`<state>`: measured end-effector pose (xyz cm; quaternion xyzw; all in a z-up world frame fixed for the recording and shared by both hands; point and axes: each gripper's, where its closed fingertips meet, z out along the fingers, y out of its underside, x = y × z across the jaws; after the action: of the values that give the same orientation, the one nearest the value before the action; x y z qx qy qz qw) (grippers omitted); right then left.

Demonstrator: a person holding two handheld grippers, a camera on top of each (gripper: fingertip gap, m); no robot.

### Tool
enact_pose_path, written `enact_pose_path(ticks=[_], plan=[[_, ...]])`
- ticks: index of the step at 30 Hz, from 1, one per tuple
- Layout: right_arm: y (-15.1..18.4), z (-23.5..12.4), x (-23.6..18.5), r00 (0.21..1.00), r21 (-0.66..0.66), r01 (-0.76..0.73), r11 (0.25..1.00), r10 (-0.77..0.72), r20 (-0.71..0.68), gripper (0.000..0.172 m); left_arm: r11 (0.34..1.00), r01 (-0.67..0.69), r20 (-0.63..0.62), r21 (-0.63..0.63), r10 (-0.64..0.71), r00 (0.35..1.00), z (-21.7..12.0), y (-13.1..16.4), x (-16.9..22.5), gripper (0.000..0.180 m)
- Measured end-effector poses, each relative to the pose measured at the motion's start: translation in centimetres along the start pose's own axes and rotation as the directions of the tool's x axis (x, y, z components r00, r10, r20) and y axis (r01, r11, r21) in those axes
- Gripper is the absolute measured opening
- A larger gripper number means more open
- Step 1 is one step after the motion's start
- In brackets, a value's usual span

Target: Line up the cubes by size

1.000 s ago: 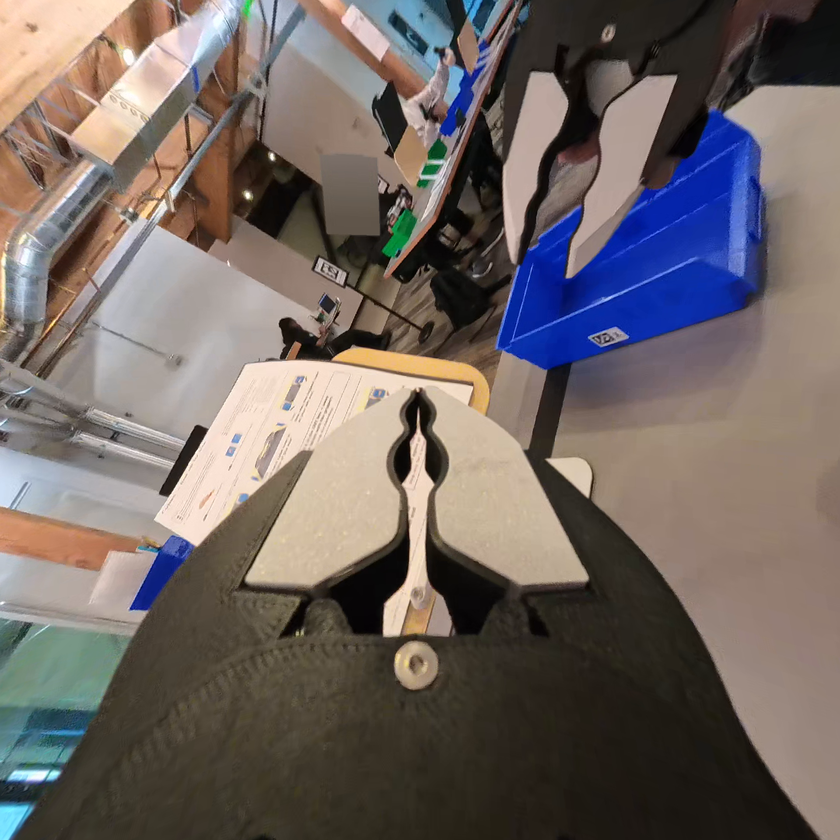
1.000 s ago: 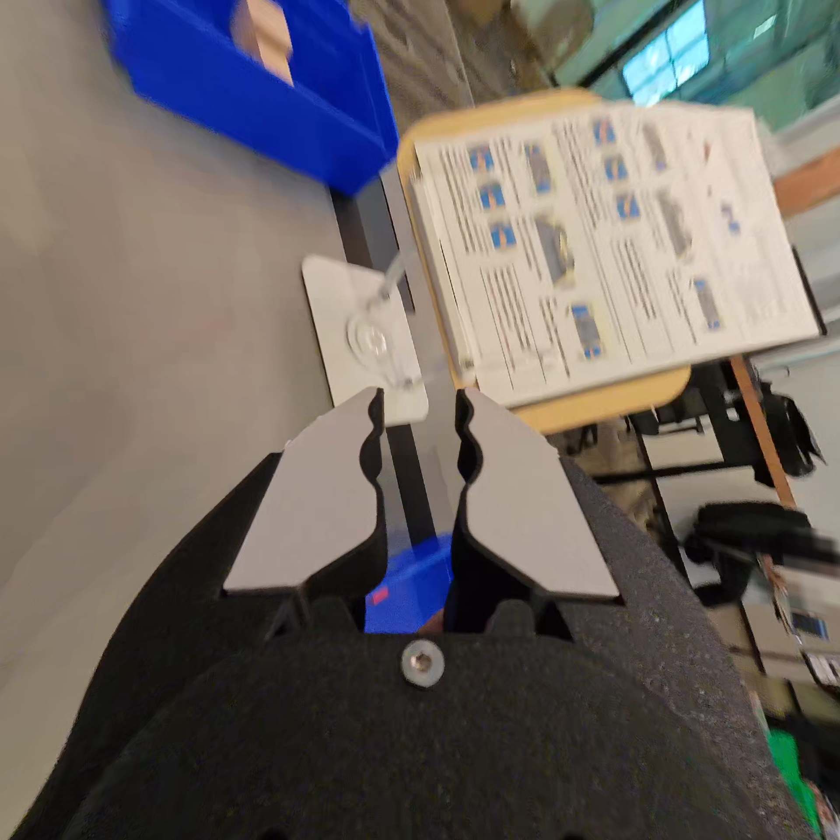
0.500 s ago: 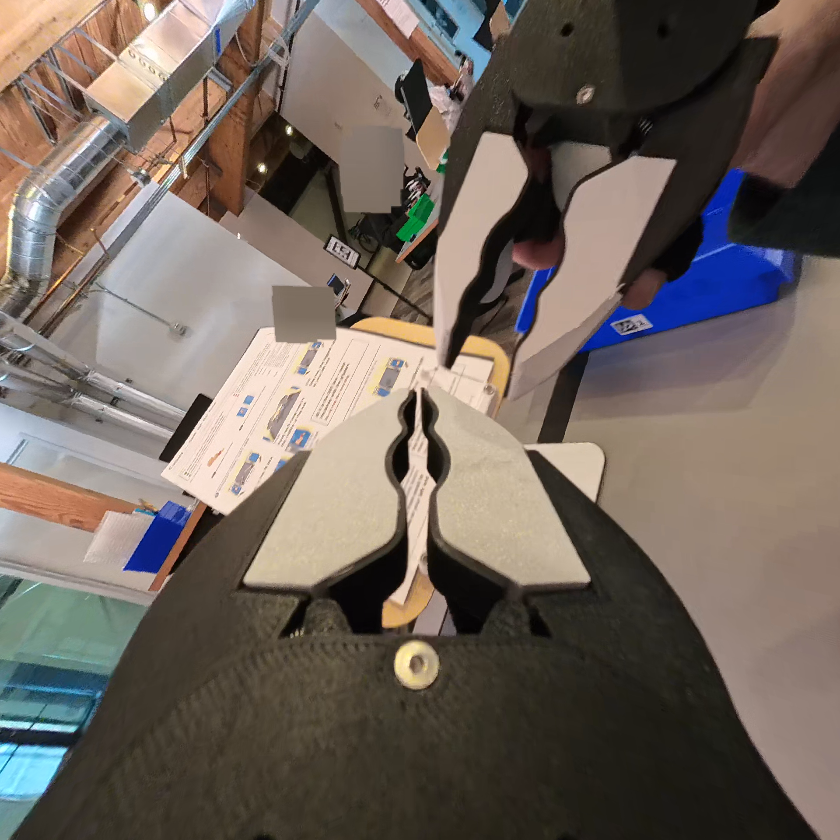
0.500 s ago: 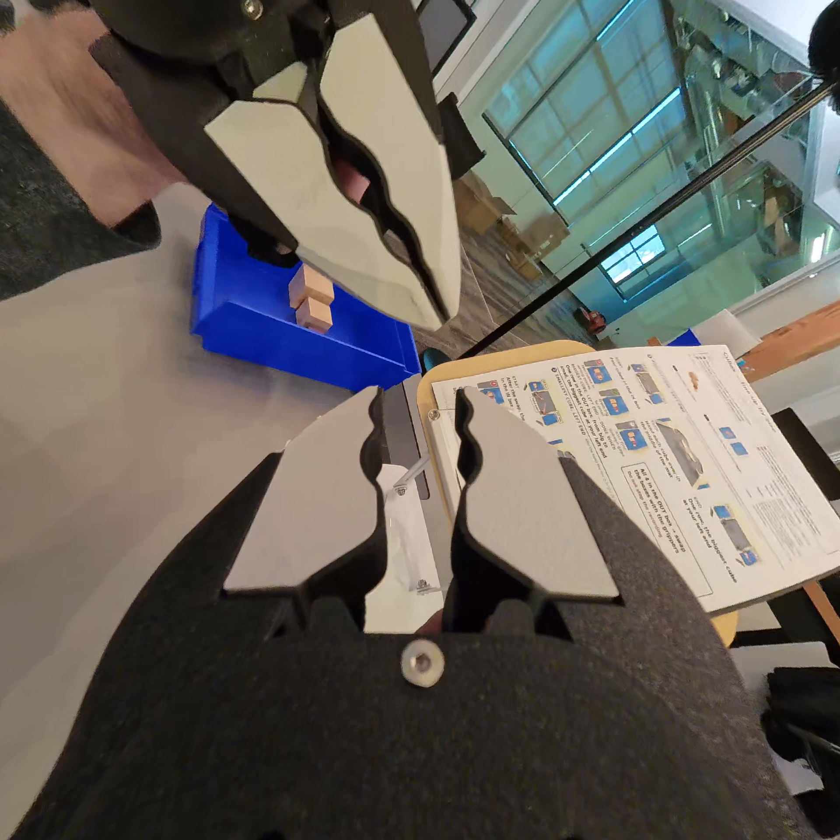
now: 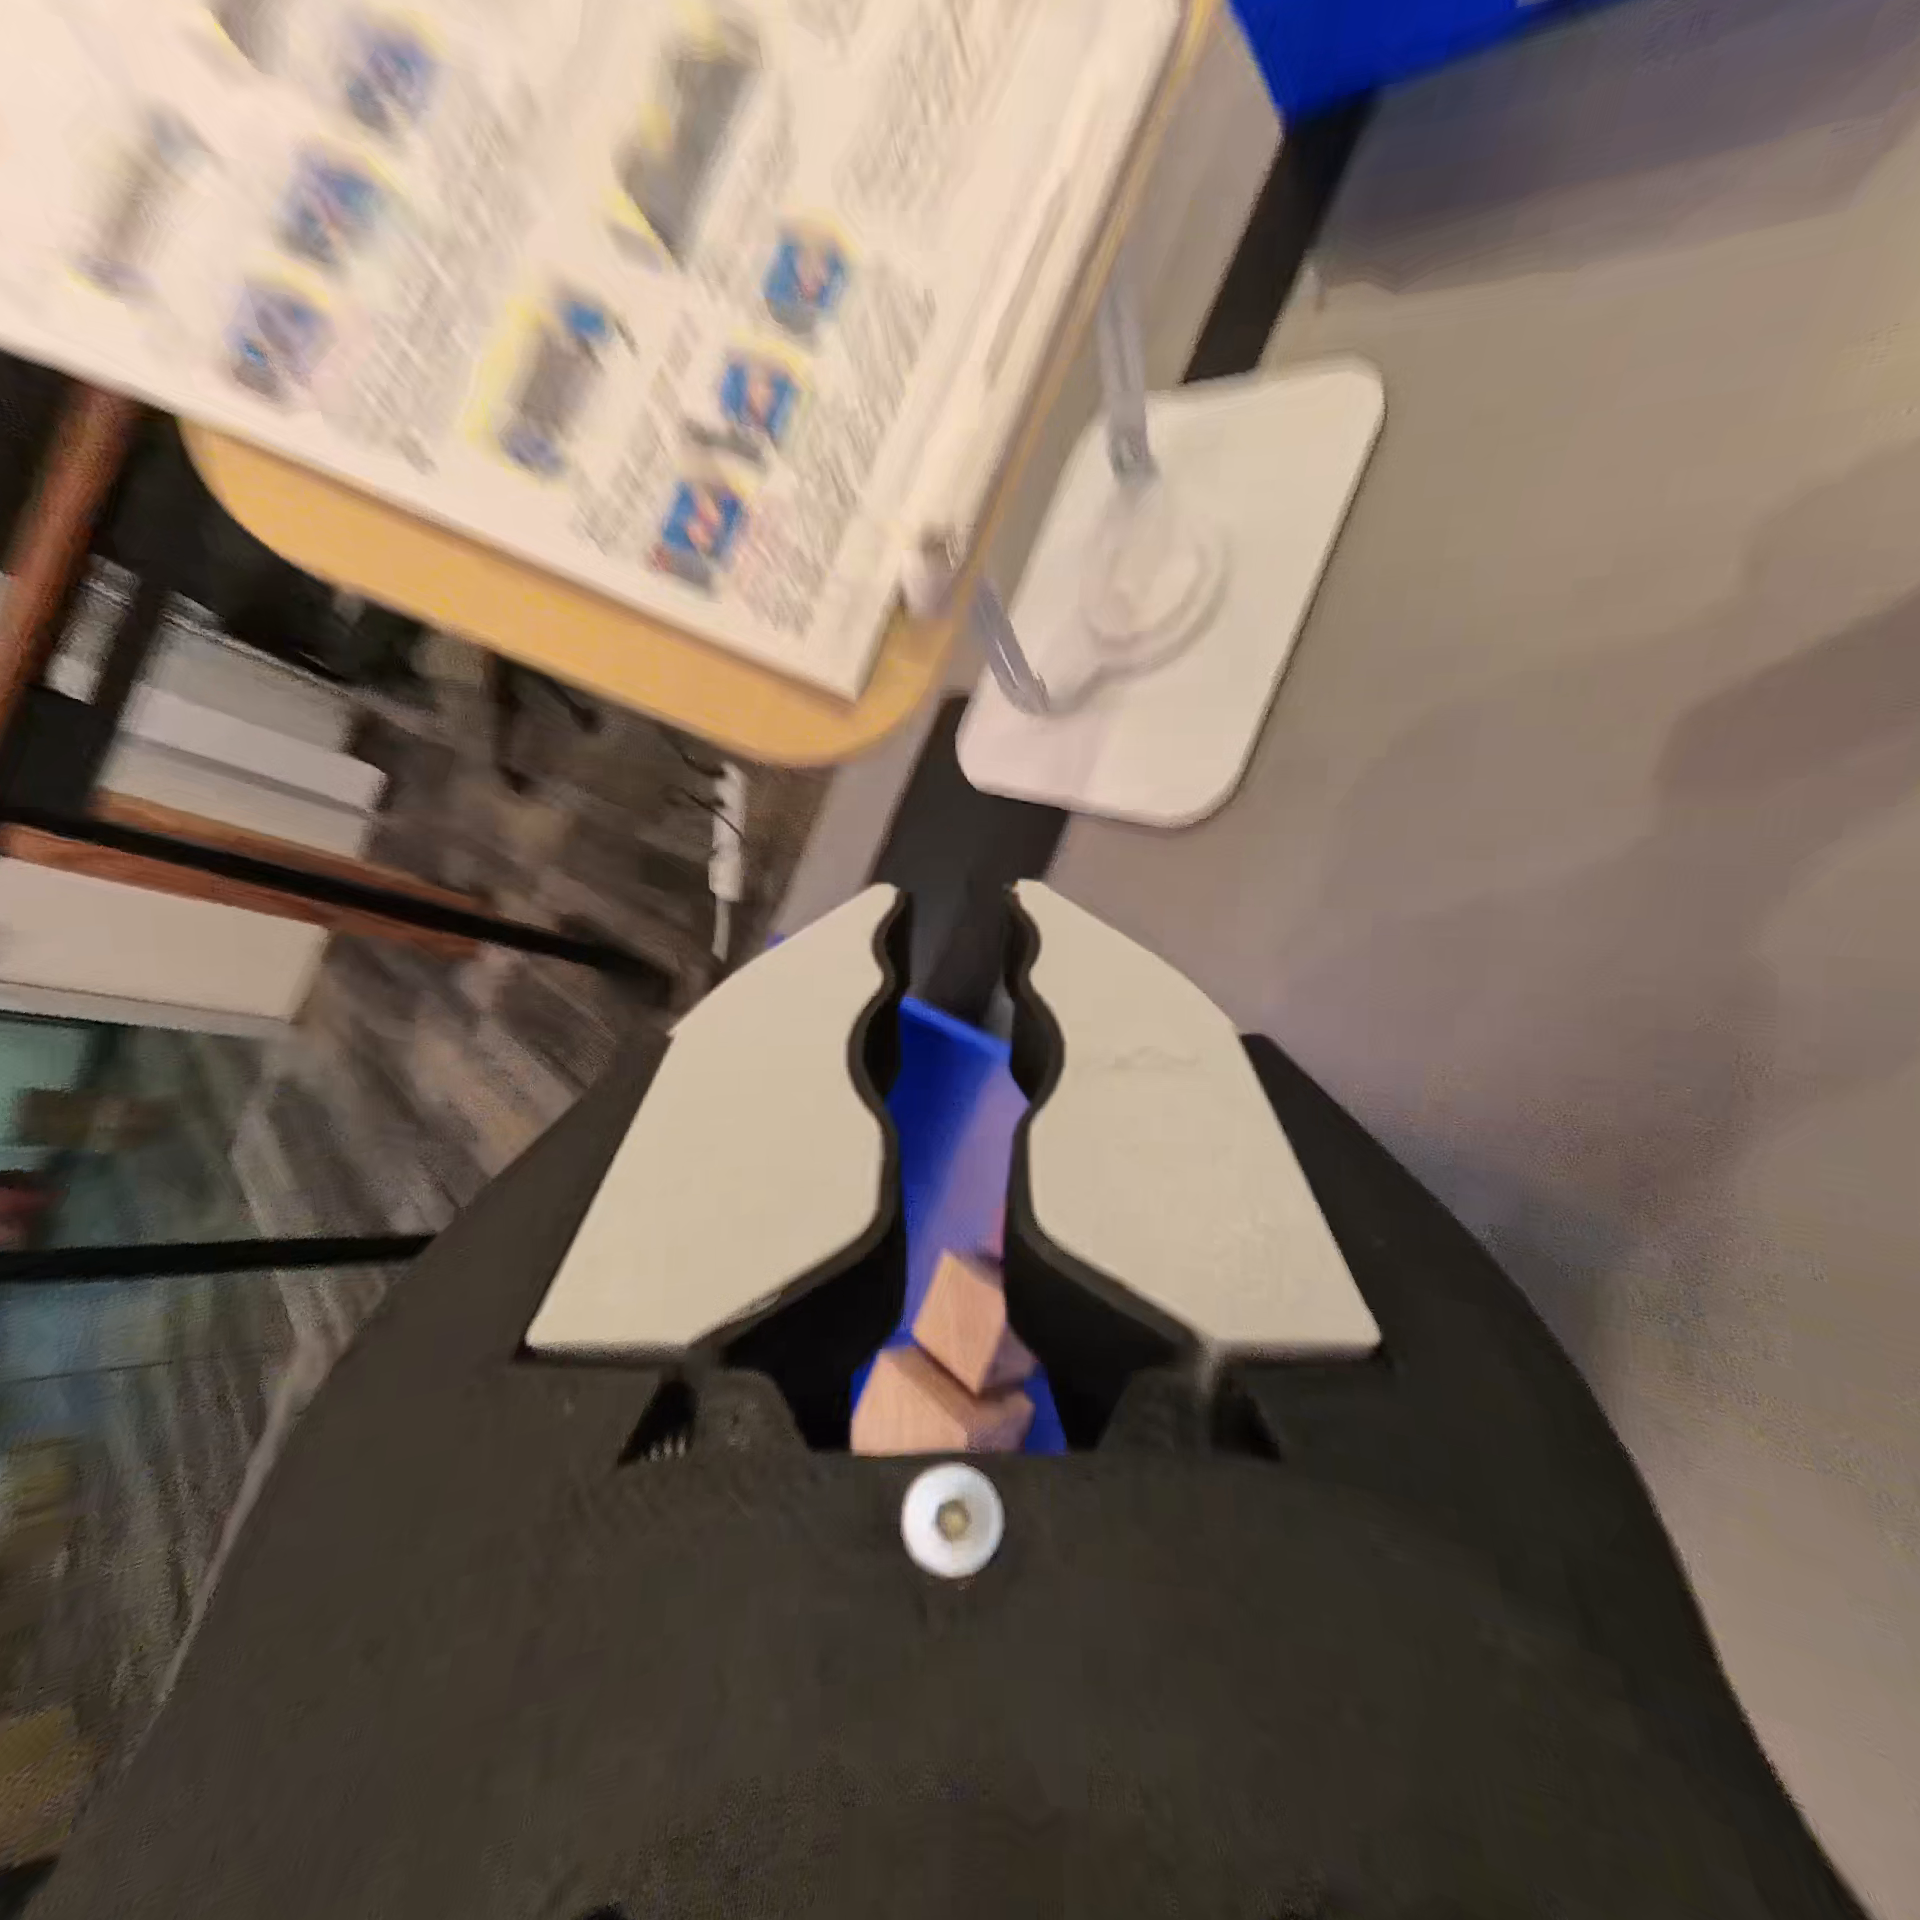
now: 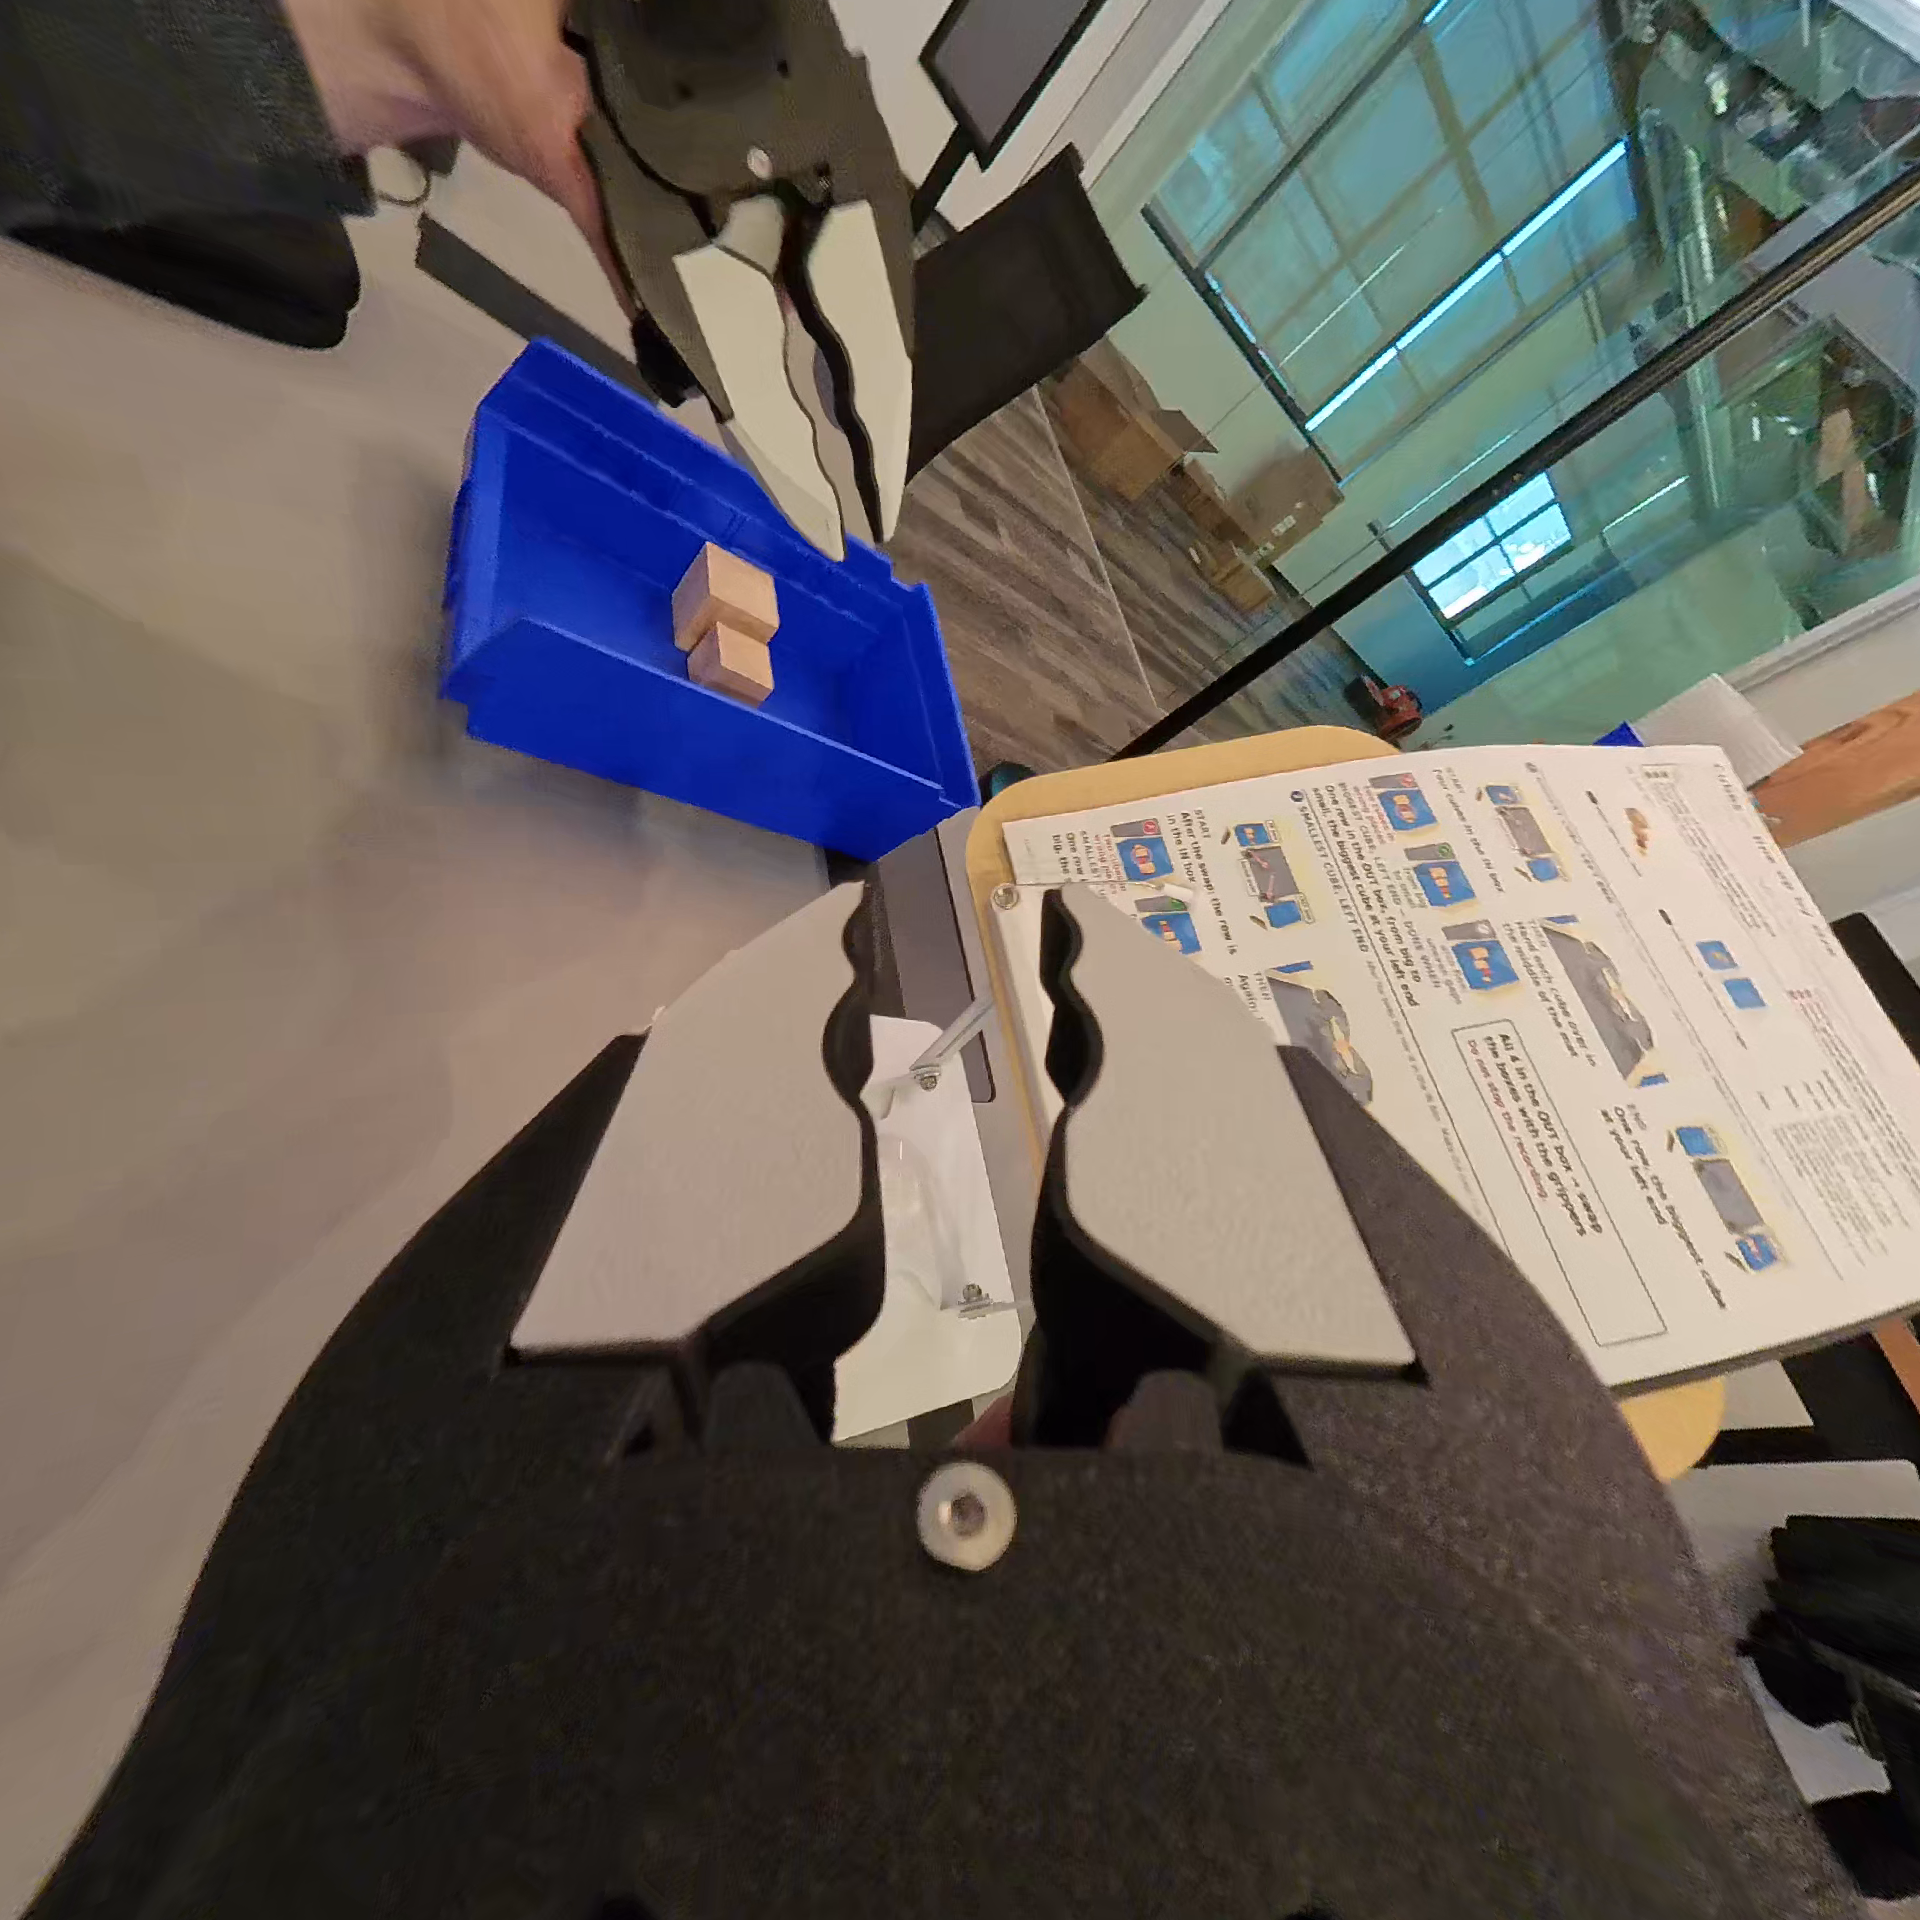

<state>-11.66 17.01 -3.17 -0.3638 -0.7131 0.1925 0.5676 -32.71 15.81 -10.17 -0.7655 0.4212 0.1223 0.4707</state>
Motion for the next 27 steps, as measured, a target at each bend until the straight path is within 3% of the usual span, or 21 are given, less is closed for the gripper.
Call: enact_pose_path(ticks=[1,5,9,13,16,27], plan=[[0.1,0.3,-0.3,1.000,-0.016,0.010,1.000,-0.010,0.009,0.029,0.998,-0.007,-0.024,-0.070,0.005,1.000,0.8,2.1,-0.2,0.021],[0.8,1.1,-0.7,0.999,-0.066,0.034,0.997,-0.033,0.019,0.029,0.950,-0.060,-0.134,-0.306,0.019,0.991,3.8,9.6,-0.4,0.032],[0.7,1.5,-1.2,0.998,-0.054,0.037,0.998,-0.035,0.049,0.029,0.923,-0.099,-0.243,-0.371,0.007,0.970,5.8,12.9,0.8,0.032],[0.8,2.0,-1.6,0.997,-0.065,0.049,0.997,-0.045,0.067,0.029,0.853,-0.187,-0.290,-0.487,0.044,0.956,7.4,16.8,1.3,0.034],[1.1,2.3,-1.8,0.996,-0.082,0.060,0.995,-0.054,0.076,0.029,0.821,-0.225,-0.327,-0.525,0.050,0.944,8.5,18.8,1.8,0.043],[1.4,3.1,-2.3,0.992,-0.098,0.078,0.992,-0.068,0.103,0.029,0.765,-0.249,-0.397,-0.594,-0.009,0.918,10.1,22.2,2.9,0.039]])
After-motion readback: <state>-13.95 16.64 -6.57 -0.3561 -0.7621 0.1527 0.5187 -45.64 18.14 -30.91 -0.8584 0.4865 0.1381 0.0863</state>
